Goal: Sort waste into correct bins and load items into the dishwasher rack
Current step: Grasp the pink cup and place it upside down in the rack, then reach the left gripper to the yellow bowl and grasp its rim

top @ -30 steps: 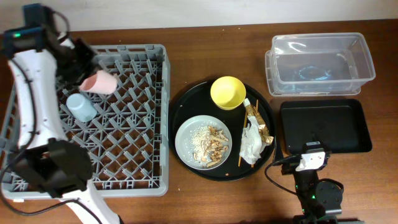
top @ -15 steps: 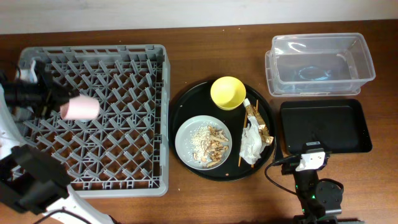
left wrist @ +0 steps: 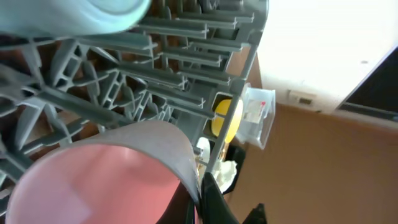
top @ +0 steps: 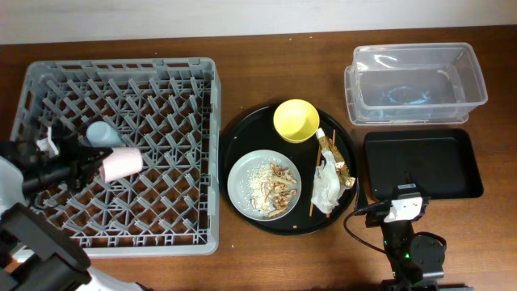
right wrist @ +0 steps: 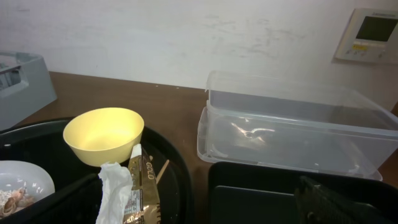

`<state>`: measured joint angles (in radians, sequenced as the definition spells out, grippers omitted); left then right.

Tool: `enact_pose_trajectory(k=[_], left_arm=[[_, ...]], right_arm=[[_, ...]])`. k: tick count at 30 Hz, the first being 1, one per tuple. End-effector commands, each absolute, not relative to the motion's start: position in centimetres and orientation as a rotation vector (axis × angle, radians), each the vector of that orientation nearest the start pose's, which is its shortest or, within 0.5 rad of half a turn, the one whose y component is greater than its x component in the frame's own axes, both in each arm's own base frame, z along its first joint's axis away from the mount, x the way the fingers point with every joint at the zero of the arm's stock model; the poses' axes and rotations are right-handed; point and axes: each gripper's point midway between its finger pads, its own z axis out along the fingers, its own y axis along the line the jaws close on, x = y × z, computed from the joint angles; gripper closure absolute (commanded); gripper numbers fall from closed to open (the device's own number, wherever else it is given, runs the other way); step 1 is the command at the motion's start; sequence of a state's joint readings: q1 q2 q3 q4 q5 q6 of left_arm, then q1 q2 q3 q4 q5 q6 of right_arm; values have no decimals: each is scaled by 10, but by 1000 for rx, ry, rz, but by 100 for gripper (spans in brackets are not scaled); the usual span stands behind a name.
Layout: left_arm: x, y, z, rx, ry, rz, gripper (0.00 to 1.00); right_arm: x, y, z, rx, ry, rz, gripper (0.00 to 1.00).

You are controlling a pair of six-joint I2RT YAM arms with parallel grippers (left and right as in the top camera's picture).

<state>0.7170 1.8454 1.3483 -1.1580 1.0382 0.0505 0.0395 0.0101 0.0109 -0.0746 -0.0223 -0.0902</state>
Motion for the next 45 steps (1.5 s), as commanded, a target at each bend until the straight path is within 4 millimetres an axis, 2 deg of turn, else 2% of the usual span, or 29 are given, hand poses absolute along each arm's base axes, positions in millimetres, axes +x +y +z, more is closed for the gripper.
enact_pose_trajectory(k=[1,2,3,4,5,6,10,13,15,18,19,20,21,22,23,25,26,28,32,34,36,40,43,45], left_arm=[[330,123,127,-959,2386,-1220,98],[324,128,117,-1020,2439,-1152,98],[320,132,110,-1063,2477,-1098,84],[313,139,101,-1112,2529,-1015,78],[309,143,96,-1135,2560,-959,66],[308,144,95,-1136,2567,-944,50],[298,157,85,-1196,2628,-807,50],[285,180,83,-1311,2678,-599,46],[283,194,102,-1318,2700,-491,45],[283,217,139,-1324,2693,-325,45],[283,221,152,-1323,2686,-293,46],[285,220,163,-1318,2676,-294,53],[291,211,178,-1285,2674,-335,83],[296,201,183,-1253,2686,-365,96],[305,184,183,-1178,2729,-381,100],[318,150,175,-996,2856,-321,100],[323,140,167,-958,2894,-240,100],[324,133,148,-1016,2927,-19,100],[315,127,117,-1032,2973,13,100],[309,134,108,-1090,2965,42,100],[301,149,109,-1163,2938,141,100],[288,168,111,-1282,2903,160,100],[271,193,135,-1439,2811,264,100],[269,198,152,-1459,2757,250,100]], right_arm=[[246,14,156,-125,1644,-25,1],[246,14,156,-125,1644,-25,1],[246,14,156,-125,1644,-25,1],[246,14,156,-125,1644,-25,1],[246,14,156,-125,1644,-25,1],[246,14,156,-125,1644,-25,1],[246,14,156,-125,1643,-26,1],[246,14,156,-125,1644,-25,1],[246,14,156,-125,1644,-25,1],[246,14,156,-125,1643,-26,1],[246,14,156,-125,1644,-25,1],[246,14,156,-125,1644,-25,1],[246,14,156,-125,1644,-25,1],[246,14,156,-125,1644,-25,1],[246,14,156,-125,1643,-26,1],[246,14,156,-125,1644,-25,1],[246,14,156,-125,1644,-25,1],[246,14,156,-125,1644,-25,1],[246,14,156,-125,1644,-25,1],[246,14,156,-125,1644,-25,1],[246,14,156,-125,1644,-25,1],[246,14,156,-125,1643,-26,1],[246,14,156,-125,1644,-25,1],[246,14,156,-125,1644,-25,1]])
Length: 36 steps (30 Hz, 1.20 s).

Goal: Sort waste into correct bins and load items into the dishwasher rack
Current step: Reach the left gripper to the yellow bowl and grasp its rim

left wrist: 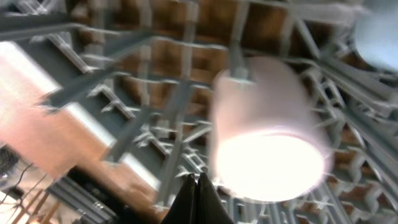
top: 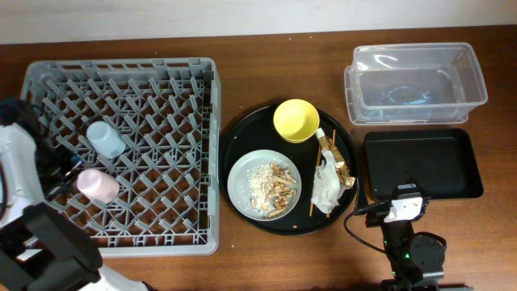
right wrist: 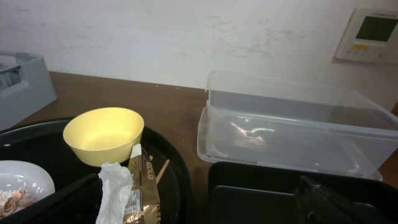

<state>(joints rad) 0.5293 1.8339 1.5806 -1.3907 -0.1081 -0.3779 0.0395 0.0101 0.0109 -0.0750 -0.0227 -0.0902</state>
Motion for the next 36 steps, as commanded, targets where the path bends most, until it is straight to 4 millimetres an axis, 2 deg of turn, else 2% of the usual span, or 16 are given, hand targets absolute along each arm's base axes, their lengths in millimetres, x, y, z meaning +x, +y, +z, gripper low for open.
enact_pose_trajectory(k=[1,4,7,10,11,13,16,18,21,23,27,30,32,33,34,36], left_arm=[[271,195,162,-1447,2728,217,100],[303,152,200,-1160,2672,-70,100],[365,34,262,-414,2523,-667,99],[405,-51,287,-14,2388,-761,56],[413,-80,288,91,2361,-774,38],[422,-155,276,478,2285,-737,38],[424,-225,223,754,2317,-544,37],[423,-259,186,895,2349,-367,38],[425,-290,160,1006,2371,-169,33],[429,-312,157,1022,2312,-137,2],[418,-356,158,1085,2217,-224,1],[420,-367,126,1113,2239,-220,1],[419,-367,92,1151,2291,-199,11],[418,-366,78,1190,2303,-182,24],[417,-364,69,1205,2318,-175,35],[416,-363,65,1211,2329,-171,42]], right_arm=[[246,14,156,-125,1644,-25,1],[246,14,156,-125,1644,-25,1],[246,14,156,-125,1643,-26,1],[246,14,156,-125,1644,-25,1],[246,14,156,-125,1644,-25,1],[246,14,156,-125,1644,-25,1],[246,14,156,-125,1644,-25,1],[246,14,156,-125,1644,-25,1],[246,14,156,-125,1644,-25,1],[246,14,156,-125,1643,-26,1],[246,14,156,-125,1644,-25,1],[246,14,156,-125,1644,-25,1],[246,14,156,-125,1644,-25,1],[246,14,156,-125,1644,-25,1],[246,14,156,-125,1644,-25,1],[246,14,156,-125,1644,-25,1]])
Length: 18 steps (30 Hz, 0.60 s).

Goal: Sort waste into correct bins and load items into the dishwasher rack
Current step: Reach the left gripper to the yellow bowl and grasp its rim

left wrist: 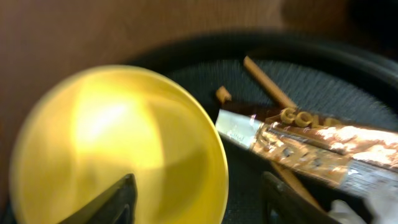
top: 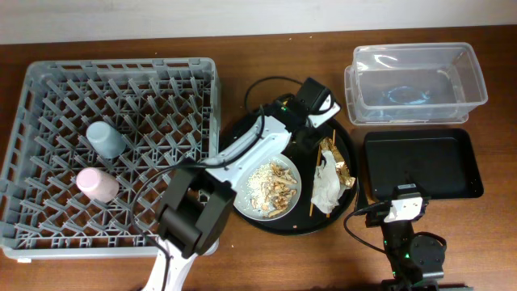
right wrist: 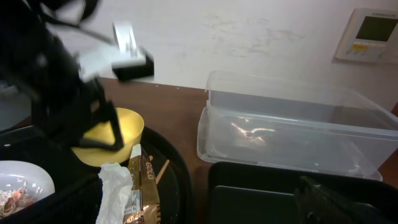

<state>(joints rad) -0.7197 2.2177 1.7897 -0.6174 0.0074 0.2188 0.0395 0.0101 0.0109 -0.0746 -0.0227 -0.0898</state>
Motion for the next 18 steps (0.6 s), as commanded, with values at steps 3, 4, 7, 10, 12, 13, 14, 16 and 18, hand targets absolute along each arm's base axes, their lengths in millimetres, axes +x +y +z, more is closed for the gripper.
enact_pose_trajectory(k=[3,4,7,10,12,13,14,16,18], left_arm=[[410,-363,54,1233,2359,-186,58],[406,-364,47,1247,2374,-204,57],[403,-362,37,1262,2400,-205,57],[402,-361,36,1264,2403,-204,70],[395,-360,32,1282,2430,-222,70],[393,-360,31,1289,2438,-233,71],[392,-359,30,1291,2442,-233,73],[392,-359,30,1291,2442,-233,78],[394,-360,31,1287,2435,-234,94]], right_arm=[[246,14,156,-125,1644,-25,1],[246,14,156,-125,1644,-25,1],[246,14,156,-125,1644,-25,1],[246,14,156,-125,1644,-25,1],[246,14,156,-125,1644,-25,1],[246,14,156,-125,1644,-25,1],[246,14,156,-125,1644,-25,1],[246,14,156,-125,1644,-25,1],[246,14,156,-125,1644,-25,1]])
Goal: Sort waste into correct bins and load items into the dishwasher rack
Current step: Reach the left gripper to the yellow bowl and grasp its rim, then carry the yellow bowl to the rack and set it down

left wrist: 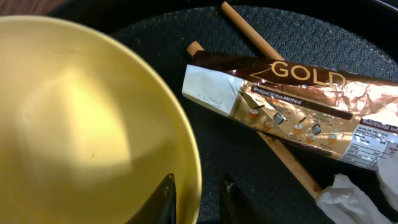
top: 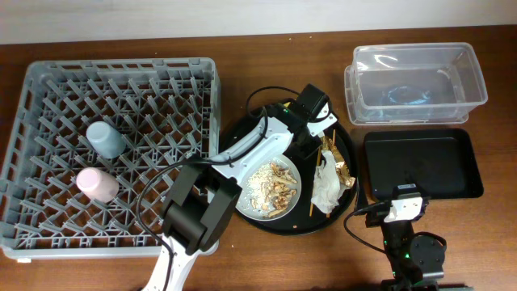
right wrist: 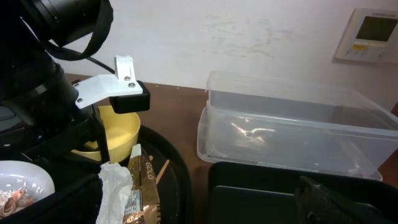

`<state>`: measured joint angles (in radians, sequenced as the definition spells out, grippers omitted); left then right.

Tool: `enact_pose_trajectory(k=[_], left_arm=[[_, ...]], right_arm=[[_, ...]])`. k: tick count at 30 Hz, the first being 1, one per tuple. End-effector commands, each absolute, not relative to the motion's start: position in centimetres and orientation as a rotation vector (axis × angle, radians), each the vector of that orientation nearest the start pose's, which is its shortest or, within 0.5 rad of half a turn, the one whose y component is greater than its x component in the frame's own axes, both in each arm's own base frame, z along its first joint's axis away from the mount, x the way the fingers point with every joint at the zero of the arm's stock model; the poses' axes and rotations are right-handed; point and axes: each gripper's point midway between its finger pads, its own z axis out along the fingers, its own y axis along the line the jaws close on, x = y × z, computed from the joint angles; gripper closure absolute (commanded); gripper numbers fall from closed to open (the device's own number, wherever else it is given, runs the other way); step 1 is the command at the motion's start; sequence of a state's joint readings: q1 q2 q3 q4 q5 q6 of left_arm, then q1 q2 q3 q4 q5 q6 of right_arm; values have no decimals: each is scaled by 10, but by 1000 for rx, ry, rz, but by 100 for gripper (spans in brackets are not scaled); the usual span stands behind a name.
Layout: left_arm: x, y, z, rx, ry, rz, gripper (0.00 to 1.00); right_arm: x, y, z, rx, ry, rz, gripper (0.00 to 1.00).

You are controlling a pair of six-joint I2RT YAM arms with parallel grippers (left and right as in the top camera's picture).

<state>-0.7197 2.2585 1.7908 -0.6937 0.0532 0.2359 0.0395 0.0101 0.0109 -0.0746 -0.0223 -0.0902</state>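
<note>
A yellow bowl sits at the back of the round black tray; the arm hides most of it from overhead. My left gripper is open, one finger inside the bowl and one outside its right rim. Beside the bowl lie a gold wrapper, a wooden stick and a crumpled white tissue. A plate of food scraps is in the tray's front. The right gripper rests by the table's front edge; only a dark part of it shows.
The grey dishwasher rack stands at the left with a pink cup and a blue-grey cup in it. A clear plastic bin is at the back right, and a black rectangular tray lies in front of it.
My left gripper has dropped closer to the yellow bowl, and its fingers have narrowed; they now stand astride the bowl's right rim. The right arm has not moved.
My left gripper was shut on the pink cup over the rack. Then the cup stood in the rack with the gripper off it. Later the left arm reached across to the yellow bowl with fingers wide, and now they straddle its rim.
</note>
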Motion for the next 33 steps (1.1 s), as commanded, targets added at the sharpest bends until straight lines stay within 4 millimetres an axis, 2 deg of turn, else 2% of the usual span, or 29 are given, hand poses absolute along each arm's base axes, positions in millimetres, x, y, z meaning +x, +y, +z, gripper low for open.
enact_pose_trajectory(k=[1,3,6,8,10,11,13,14,15,16,17,18,19,23,28,30,33], left_arm=[[394,-361,32,1276,2438,-234,99],[402,-363,41,1200,2448,-232,99],[414,-369,73,1125,2422,-260,99],[428,-366,124,1012,2396,-292,99],[442,-351,174,893,2362,-318,99],[450,-337,198,808,2350,-332,99],[471,-287,246,535,2344,-367,100],[482,-250,266,352,2348,-382,100],[488,-226,276,235,2351,-398,99],[498,-183,289,55,2354,-448,99],[505,-151,294,-36,2353,-528,99],[508,-133,296,-71,2350,-604,99],[514,-106,292,-113,2351,-737,100],[529,-38,257,-243,2334,-1120,99],[532,23,236,-354,2231,-1380,100],[533,45,219,-412,2207,-1440,99],[532,63,203,-461,2165,-1545,99]], right_arm=[[246,14,156,-125,1644,-25,1],[246,14,156,-125,1644,-25,1],[246,14,156,-125,1644,-25,1],[246,14,156,-125,1644,-25,1],[246,14,156,-125,1644,-25,1],[246,14,156,-125,1644,-25,1],[246,14,156,-125,1644,-25,1],[246,14,156,-125,1644,-25,1],[246,14,156,-125,1644,-25,1],[246,14,156,-125,1644,-25,1],[246,14,156,-125,1644,-25,1],[246,14,156,-125,1644,-25,1],[246,14,156,-125,1644,-25,1],[246,14,156,-125,1644,-25,1],[246,14,156,-125,1644,-25,1],[246,14,156,-125,1644,-25,1],[246,14,156,-125,1644,-25,1]])
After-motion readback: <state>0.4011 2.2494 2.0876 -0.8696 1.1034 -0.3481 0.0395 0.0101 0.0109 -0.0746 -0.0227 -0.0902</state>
